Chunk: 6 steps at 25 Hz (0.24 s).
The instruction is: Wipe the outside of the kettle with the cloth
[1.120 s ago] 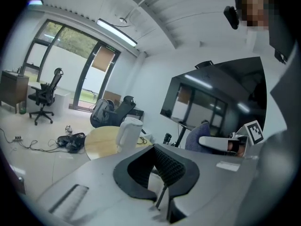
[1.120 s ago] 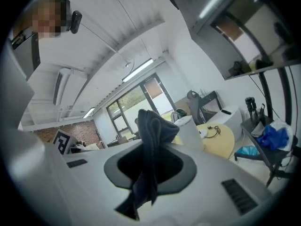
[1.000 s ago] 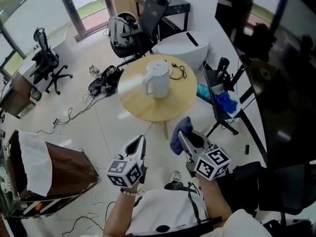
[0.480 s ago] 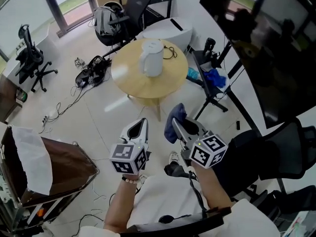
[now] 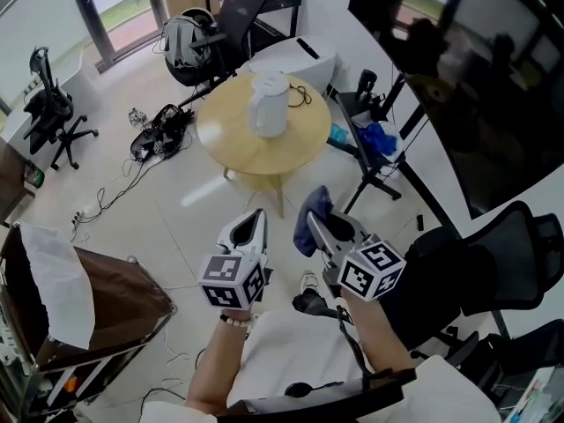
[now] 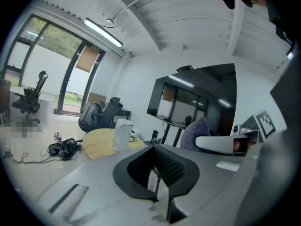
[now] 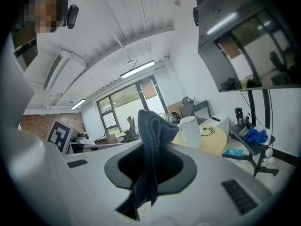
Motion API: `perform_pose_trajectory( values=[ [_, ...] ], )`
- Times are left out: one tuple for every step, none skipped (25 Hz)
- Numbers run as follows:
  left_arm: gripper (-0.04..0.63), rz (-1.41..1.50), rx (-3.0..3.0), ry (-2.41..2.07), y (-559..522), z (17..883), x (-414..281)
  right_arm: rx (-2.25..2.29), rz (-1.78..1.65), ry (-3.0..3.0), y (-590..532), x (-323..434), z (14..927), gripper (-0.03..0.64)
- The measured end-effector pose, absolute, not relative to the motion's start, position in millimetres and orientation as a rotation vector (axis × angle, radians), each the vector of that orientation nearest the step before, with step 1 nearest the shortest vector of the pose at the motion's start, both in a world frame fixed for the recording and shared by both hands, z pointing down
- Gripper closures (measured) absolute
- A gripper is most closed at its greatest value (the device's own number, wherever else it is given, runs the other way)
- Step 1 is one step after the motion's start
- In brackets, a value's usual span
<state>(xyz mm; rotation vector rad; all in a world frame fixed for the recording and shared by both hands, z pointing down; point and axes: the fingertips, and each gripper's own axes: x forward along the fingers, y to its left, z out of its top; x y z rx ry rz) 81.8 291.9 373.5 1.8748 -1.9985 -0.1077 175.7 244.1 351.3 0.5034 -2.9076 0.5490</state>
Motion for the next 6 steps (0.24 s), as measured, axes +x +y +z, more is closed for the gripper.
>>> perform_pose_trajectory(
  values=[
    [0.595,-0.108,1.874,-2.001,293.0,372.6,81.5,0.507,0.551,-2.910,243.8,176.1,350.1,0.549],
    [0.595,-0.109,1.874,-2.002,294.3,371.6,81.4,0.510,0.552,-2.912,243.7,176.5,348.7,0.549],
    [0.595,-0.108,1.875,-2.004,295.7,370.6,81.6,0.511,0.551,-2.915,244.3,176.8,347.3,0.549],
    [0.595,-0.107,1.876,-2.005,297.1,369.8,81.8,0.510,0.548,-2.918,245.2,176.9,346.0,0.549],
    [0.595,-0.105,1.876,-2.006,298.5,369.1,82.0,0.509,0.544,-2.920,246.4,176.8,344.9,0.549],
    [0.595,-0.104,1.877,-2.008,299.9,368.4,82.3,0.507,0.541,-2.922,247.6,176.6,343.8,0.549]
  ],
)
